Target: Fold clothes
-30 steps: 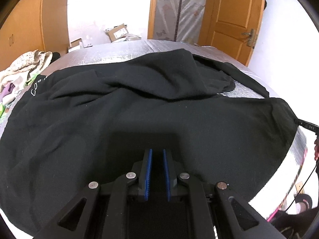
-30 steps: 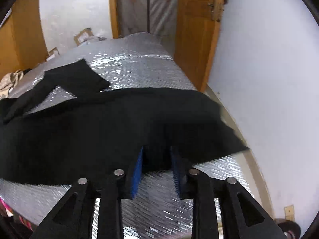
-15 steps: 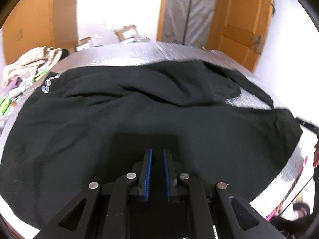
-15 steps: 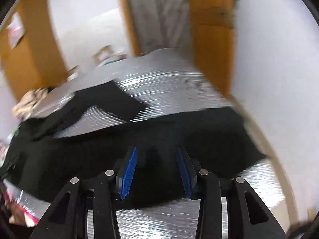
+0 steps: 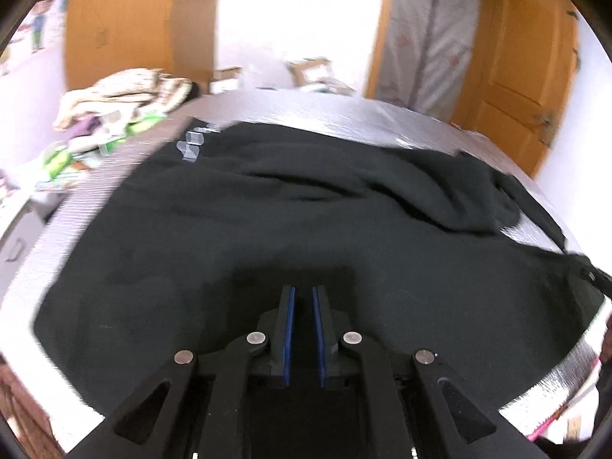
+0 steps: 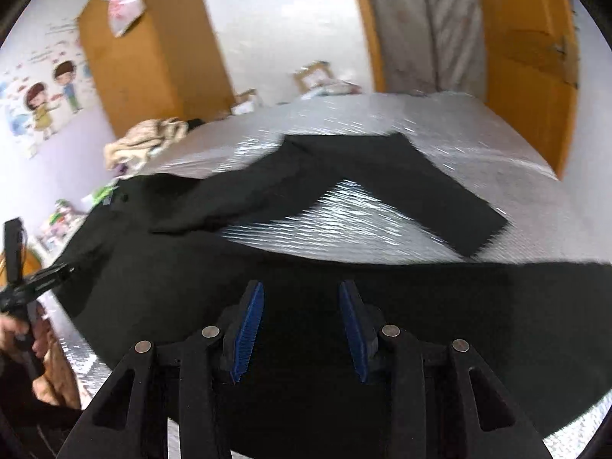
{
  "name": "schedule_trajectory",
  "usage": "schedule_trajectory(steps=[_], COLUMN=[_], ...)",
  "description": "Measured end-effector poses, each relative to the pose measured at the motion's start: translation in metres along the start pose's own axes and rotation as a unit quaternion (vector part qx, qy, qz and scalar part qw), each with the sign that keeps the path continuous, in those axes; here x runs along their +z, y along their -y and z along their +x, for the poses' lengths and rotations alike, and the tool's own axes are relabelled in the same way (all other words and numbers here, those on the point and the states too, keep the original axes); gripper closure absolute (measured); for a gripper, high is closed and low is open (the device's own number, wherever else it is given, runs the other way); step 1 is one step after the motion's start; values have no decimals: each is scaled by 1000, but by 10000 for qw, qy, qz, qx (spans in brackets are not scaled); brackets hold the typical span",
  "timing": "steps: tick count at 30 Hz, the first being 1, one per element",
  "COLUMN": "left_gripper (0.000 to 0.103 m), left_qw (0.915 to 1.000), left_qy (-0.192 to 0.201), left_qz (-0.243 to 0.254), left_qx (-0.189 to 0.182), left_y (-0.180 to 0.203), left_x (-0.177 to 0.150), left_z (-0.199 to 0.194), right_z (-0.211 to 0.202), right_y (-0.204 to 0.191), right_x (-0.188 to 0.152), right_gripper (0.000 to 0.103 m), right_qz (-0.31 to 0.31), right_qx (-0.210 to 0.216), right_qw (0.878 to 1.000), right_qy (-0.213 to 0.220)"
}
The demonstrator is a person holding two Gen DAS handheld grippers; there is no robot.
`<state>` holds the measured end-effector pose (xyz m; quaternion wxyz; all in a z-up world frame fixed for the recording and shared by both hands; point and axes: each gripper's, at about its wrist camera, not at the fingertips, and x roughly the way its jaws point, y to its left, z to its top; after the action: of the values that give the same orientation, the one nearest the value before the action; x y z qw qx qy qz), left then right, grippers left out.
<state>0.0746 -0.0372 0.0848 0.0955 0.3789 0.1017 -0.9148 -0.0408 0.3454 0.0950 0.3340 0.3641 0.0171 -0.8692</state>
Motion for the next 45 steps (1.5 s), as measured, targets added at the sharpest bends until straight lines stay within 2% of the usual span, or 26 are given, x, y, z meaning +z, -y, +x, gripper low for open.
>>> schedule_trajectory(steps=[6,8,11,14,17,20,29,33,35,39,42,45], left_gripper=[93,93,96,96,96,97,97,97,97,97,97,97], left_qw=[9961,9947,9949,9946,9953,9956,9947,9948,9954,9965,9976,9985], left_qy=[2,-126,-78,-29,53,83,-36,28,181,238,153,39], left_qz=[-565,-731,-768,-684,-666,-522,-668,-696,-698,-651,-607,-520], left_qx=[681,706,650,783,699,771,779,747,625,460,285,163], left_y=[-45,-60,-70,-76,-82,-84,-96,-91,-88,-81,-72,-63], left_x=[2,1,5,6,6,7,21,27,32,41,43,39], left_z=[0,7,10,12,16,18,29,19,12,19,32,46], right_z=[20,33,55,74,85,95,113,103,92,76,82,106], right_y=[-42,-53,-66,-79,-93,-106,-114,-106,-105,-115,-128,-141], right_x=[4,9,15,21,24,25,38,44,54,79,99,119], right_gripper=[61,61,61,58,53,48,45,45,45,45,45,45], right_qz=[-449,-542,-664,-812,-1100,-1458,-1535,-1480,-1366,-1326,-1349,-1321], right_qx=[472,548,505,434,246,65,63,265,507,977,1249,1452], right_qw=[9975,9962,9944,9919,9891,9844,9826,9821,9846,9849,9822,9794], right_qy=[-285,-403,-654,-870,-947,-982,-1046,-1137,-972,-535,-381,-473])
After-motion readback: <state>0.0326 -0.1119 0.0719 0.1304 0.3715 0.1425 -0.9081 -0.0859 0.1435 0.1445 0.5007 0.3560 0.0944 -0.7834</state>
